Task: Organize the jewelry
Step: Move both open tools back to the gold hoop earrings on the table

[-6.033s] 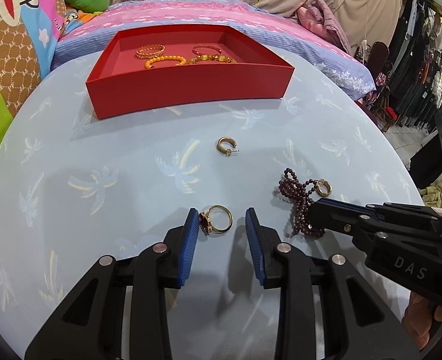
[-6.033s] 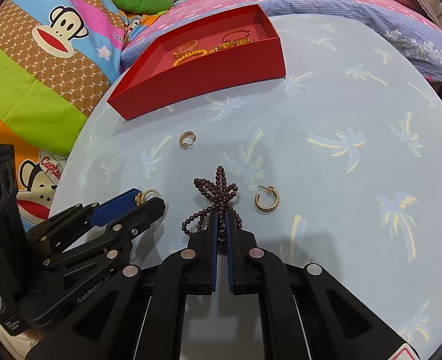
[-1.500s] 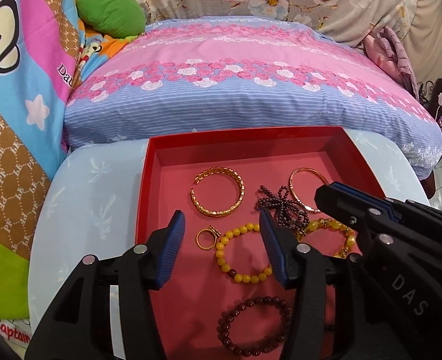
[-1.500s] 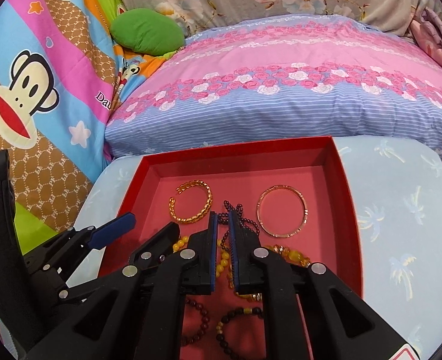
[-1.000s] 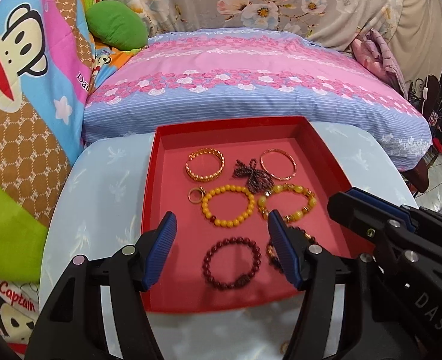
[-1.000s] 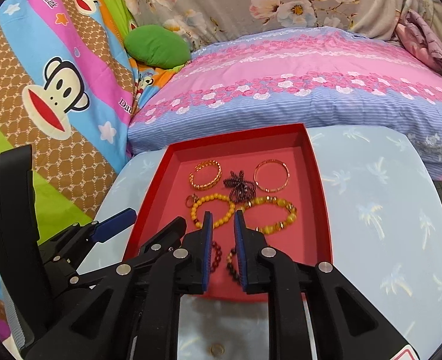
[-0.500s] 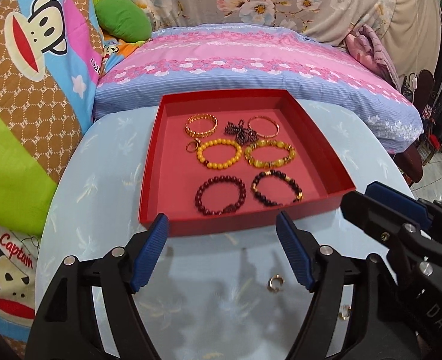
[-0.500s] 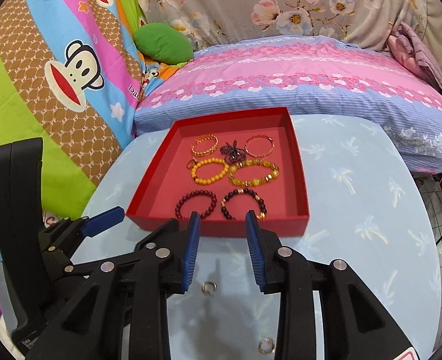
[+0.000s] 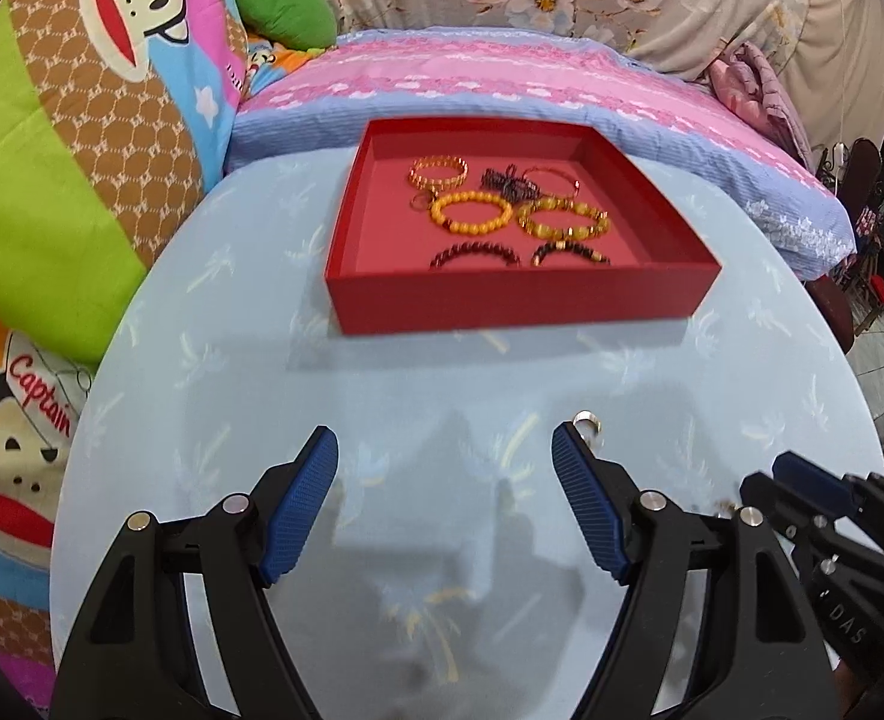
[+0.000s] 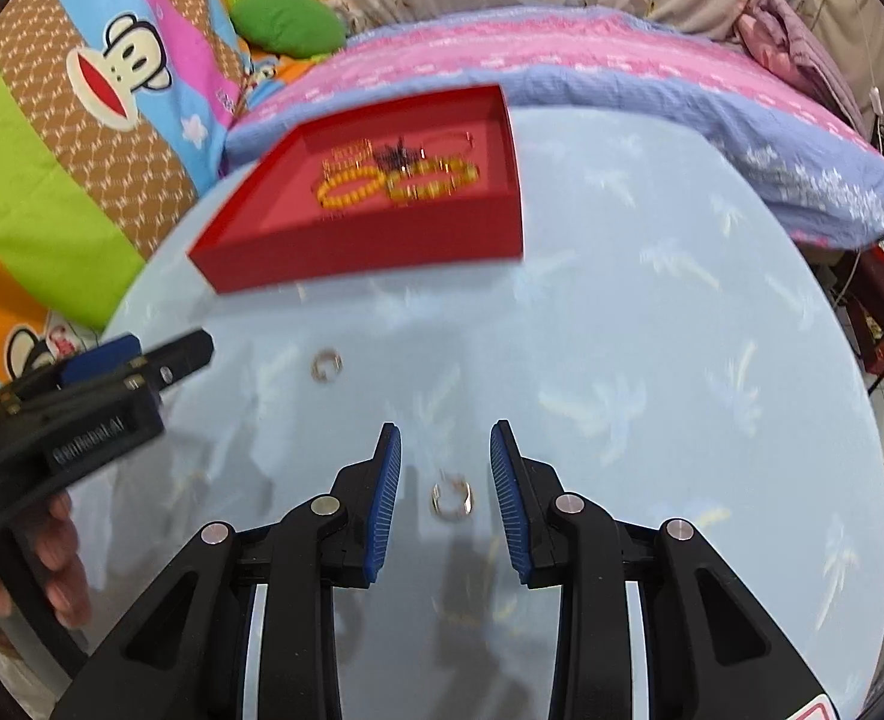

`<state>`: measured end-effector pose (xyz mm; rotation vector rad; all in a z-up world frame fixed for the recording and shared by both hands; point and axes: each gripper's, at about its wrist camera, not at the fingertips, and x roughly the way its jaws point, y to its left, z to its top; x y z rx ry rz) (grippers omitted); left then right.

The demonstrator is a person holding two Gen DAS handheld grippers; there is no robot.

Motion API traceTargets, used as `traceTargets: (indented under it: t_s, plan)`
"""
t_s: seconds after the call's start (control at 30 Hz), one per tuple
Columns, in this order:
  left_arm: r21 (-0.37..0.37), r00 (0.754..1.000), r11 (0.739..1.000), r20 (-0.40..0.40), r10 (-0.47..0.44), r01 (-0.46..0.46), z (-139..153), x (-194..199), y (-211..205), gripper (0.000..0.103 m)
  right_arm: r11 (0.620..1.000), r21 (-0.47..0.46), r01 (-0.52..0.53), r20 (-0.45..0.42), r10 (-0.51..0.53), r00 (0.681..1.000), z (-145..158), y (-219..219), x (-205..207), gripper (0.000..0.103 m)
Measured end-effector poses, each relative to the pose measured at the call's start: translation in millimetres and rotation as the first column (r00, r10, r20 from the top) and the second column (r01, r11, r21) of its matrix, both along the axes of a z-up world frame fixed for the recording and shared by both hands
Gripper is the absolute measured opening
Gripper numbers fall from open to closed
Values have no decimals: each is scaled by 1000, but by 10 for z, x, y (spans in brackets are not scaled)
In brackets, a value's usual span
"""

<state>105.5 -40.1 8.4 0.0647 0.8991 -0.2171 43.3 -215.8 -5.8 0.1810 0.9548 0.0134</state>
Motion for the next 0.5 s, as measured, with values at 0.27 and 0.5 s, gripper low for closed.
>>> traceTargets:
  t_s: [0.27,0.5]
  plan:
    - [-2,999,1000,-47,-6,6,-180,-189,50,70,1000,-18,11,-39,-12,999,-235,33,-132,31]
    - [-4,998,1000,-57,-7,7,-227,-237,41,70,999,-45,3,-33,-5,999,-249,94,-61,30]
